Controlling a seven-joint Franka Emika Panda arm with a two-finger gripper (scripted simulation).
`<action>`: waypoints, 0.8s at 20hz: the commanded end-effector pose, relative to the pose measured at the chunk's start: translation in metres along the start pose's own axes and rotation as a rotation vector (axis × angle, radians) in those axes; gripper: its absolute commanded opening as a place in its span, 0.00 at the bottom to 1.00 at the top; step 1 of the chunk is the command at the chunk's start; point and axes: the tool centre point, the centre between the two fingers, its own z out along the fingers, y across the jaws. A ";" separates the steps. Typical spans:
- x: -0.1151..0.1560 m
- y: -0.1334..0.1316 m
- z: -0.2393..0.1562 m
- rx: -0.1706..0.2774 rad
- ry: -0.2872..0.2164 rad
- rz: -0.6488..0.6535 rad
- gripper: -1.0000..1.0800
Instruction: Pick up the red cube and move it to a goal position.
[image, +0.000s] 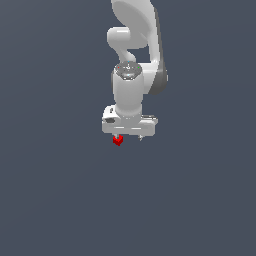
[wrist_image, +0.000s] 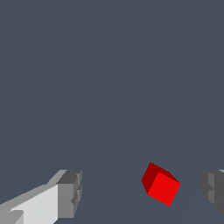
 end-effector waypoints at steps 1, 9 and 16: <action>-0.008 0.011 0.018 -0.004 -0.006 0.063 0.96; -0.047 0.047 0.085 -0.016 -0.027 0.308 0.96; -0.072 0.062 0.122 -0.022 -0.038 0.440 0.96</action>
